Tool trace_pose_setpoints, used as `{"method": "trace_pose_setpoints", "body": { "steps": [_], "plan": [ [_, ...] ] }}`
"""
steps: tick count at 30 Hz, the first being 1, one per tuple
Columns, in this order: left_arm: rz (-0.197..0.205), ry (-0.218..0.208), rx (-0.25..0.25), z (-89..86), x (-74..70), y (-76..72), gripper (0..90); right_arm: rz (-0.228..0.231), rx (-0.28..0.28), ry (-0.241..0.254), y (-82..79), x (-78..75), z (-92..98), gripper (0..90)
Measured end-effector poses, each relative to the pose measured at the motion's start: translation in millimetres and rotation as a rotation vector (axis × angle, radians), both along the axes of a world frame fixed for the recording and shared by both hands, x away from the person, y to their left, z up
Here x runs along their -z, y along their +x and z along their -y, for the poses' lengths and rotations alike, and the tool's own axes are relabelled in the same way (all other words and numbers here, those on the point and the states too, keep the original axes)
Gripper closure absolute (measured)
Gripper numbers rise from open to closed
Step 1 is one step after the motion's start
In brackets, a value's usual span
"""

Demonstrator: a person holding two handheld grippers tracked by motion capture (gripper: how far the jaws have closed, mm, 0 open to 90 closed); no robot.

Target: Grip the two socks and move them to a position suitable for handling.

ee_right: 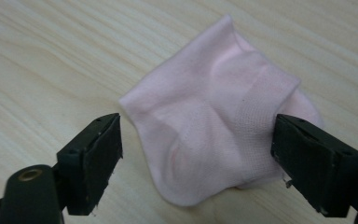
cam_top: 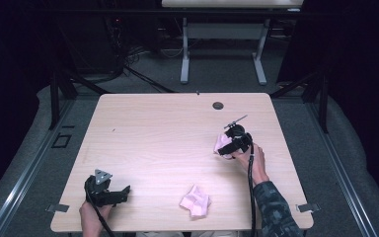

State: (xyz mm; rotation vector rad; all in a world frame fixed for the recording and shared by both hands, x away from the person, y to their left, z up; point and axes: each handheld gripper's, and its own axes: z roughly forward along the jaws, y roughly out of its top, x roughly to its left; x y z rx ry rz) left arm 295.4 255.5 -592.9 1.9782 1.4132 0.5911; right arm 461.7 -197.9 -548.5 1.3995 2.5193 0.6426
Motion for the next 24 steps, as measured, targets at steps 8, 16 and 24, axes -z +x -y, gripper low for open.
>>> {"method": "trace_pose_setpoints", "body": {
  "steps": [8, 16, 24],
  "plan": [
    [-0.001, 0.003, 0.001, -0.2, -0.1, -0.1, 0.6, 0.041, 0.015, -0.051, 0.4, 4.6, 1.0, 48.0],
    [-0.001, 0.003, 0.002, -0.2, -0.2, -0.1, 0.7, 0.066, 0.070, 0.012, 1.1, 6.5, 12.4, 74.7],
    [0.000, 0.003, 0.000, -0.1, -0.1, -0.1, 0.7, 0.080, 0.057, 0.044, -3.3, -4.0, 15.1, 86.1]
  ]
}}
